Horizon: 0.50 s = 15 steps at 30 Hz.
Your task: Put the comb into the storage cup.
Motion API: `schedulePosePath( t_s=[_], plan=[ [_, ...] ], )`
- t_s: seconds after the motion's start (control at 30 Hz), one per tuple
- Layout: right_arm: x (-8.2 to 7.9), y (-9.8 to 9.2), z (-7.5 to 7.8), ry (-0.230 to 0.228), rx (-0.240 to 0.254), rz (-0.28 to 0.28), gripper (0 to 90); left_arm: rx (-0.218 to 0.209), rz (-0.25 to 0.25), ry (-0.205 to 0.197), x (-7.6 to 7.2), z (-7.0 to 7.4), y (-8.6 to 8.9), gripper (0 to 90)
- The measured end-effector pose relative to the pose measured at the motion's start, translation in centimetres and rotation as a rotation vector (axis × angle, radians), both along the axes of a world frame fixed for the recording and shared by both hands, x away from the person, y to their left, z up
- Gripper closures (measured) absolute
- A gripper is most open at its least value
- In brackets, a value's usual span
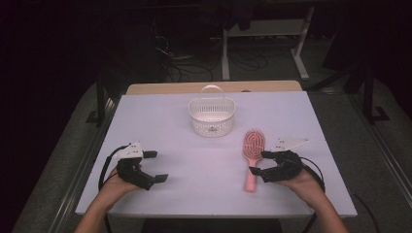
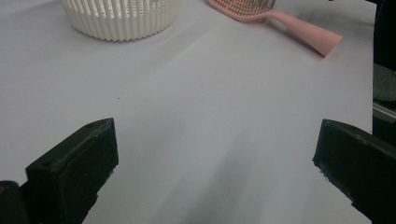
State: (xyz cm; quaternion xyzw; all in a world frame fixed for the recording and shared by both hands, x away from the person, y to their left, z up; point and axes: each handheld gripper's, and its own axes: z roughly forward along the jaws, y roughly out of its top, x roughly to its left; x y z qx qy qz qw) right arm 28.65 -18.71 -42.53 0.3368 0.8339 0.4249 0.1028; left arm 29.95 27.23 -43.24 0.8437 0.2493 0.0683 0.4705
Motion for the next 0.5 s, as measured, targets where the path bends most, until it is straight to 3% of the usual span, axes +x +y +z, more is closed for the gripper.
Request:
schedulePosePath(
  t_s=[0.5],
  plan=[
    [0.8, 2.7, 0.3, 0.047, -0.053, 0.07, 63.5, -0.006, -0.004, 0.001, 0.0, 0.0, -0.2, 0.0]
  ],
)
